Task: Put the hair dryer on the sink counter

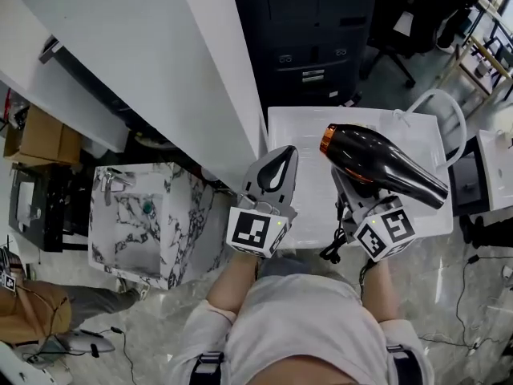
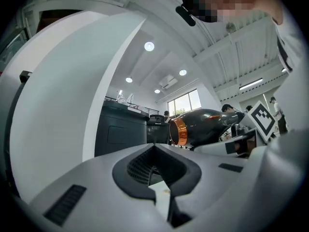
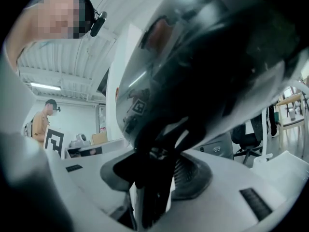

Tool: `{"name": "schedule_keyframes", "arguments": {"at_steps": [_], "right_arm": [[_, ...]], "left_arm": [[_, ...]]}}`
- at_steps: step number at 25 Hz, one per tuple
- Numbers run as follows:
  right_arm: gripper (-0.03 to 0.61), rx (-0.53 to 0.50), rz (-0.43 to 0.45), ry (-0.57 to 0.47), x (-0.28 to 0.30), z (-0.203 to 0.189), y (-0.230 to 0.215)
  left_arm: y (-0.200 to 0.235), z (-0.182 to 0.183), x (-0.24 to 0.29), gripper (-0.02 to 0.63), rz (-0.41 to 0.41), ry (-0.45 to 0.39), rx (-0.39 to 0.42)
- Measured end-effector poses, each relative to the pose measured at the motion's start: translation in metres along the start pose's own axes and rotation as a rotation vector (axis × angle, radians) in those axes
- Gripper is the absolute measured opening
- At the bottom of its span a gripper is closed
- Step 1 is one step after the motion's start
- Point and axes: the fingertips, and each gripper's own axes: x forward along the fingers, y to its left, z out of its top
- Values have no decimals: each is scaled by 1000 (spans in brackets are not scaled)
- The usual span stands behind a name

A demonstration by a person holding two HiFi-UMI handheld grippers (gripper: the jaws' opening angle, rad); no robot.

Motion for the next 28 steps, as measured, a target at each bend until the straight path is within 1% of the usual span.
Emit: {"name": "schedule_keyframes", "arguments": {"at_steps": [4,7,10,14,23,28], "right_arm": [[176,20,-26,19,24,-10,0],[176,12,-39,42,37,-17,-1],[176,11,-46,69,49,-25,-5],[176,34,-54,98,61,-37,-16],[176,125,6,193,94,-72,-45],[176,158,35,231,114,-93,-63]], "left_arm": [[16,-7,9,14,-45,8,-12],[24,-14,15,12,-69,16,-26],[32,-22,21,12,-77,24,-49],[37,-32,29,12,-81,36,-59],[52,-51,47,14,-31,76,-64],[57,-71,55,12,-9,130,-68]]}}
